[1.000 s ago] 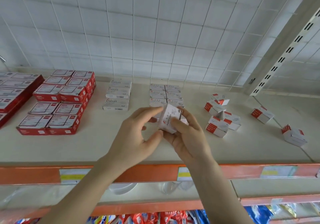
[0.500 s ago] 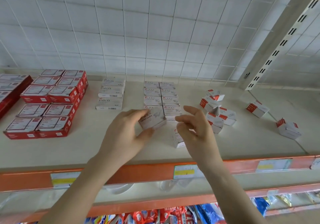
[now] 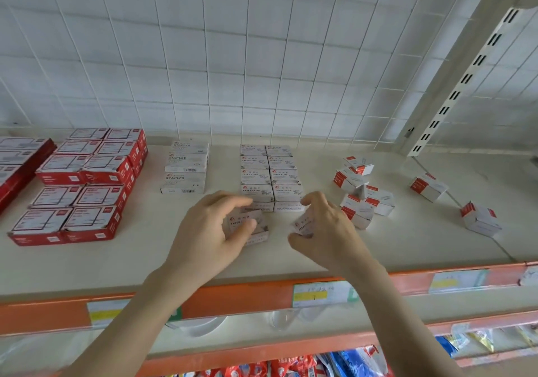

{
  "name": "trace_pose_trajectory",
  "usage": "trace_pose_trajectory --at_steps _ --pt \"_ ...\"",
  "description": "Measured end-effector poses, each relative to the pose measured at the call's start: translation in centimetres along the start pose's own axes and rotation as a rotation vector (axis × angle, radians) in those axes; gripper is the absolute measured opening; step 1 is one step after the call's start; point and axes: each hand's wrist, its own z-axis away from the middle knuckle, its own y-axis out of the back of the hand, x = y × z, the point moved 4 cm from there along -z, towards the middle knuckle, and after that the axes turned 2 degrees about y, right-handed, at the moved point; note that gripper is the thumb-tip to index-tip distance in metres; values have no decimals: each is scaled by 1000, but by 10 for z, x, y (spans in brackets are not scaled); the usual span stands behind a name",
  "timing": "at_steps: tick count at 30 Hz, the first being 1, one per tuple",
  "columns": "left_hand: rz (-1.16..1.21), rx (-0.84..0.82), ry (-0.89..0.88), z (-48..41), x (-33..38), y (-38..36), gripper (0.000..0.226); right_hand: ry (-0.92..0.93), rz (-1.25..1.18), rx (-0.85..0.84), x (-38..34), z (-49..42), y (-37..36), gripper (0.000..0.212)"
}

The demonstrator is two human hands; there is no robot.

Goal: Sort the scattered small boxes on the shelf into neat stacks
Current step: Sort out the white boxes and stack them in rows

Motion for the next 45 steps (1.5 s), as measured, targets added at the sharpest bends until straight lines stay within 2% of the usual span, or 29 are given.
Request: trace_pose_trajectory --at_steps 2,3,6,9,12,14,17,20,25,28,31,33,34,36,38,40,42,45 --pt "143 31 54 -3 9 5 39 110 -151 21 -10 -1 11 58" --pt "234 -7 130 -6 13 5 34 200 -206 38 -17 0 17 60" --pt "456 -239 393 -14 18 -6 29 480 -248 5 -41 1 29 64" --pt "631 -358 548 -20 23 -12 7 644 -227 -83 -54 -1 29 63" --pt "742 -297 679 -23 17 -13 14 668 -189 -37 -55 -5 23 61" --pt "876 -189 778 -23 14 -15 9 643 -172 65 -53 -5 18 59" --pt "1015 -39 842 -22 18 -17 13 566 -136 230 -51 -4 11 56" --pt "1010 14 785 -18 23 -23 16 468 -106 315 -46 -4 10 51" --pt "481 68 433 -14 24 -13 9 401 -104 239 -27 -3 13 48" --pt "309 94 317 -10 22 -1 10 340 -110 219 -12 0 16 47" --pt "264 29 268 -5 23 -2 12 278 -176 207 -7 2 15 45" --pt "329 -29 316 -1 24 -11 10 139 -306 227 -5 1 13 36" --pt "407 -73 354 1 27 -16 12 47 -415 245 -4 1 12 31" --pt "541 -166 391 5 34 -30 31 -119 -753 242 -6 -1 7 28" --pt "449 -180 298 7 42 -39 41 -219 -1041 169 -14 0 0 35" --pt "231 -78 210 5 45 -39 37 -213 -1033 133 -19 1 -3 44" --pt "102 3 187 1 44 -32 30 -157 -931 109 -25 2 -1 40" --pt "266 -58 273 -7 36 -20 18 -112 -841 76 -22 1 4 24"
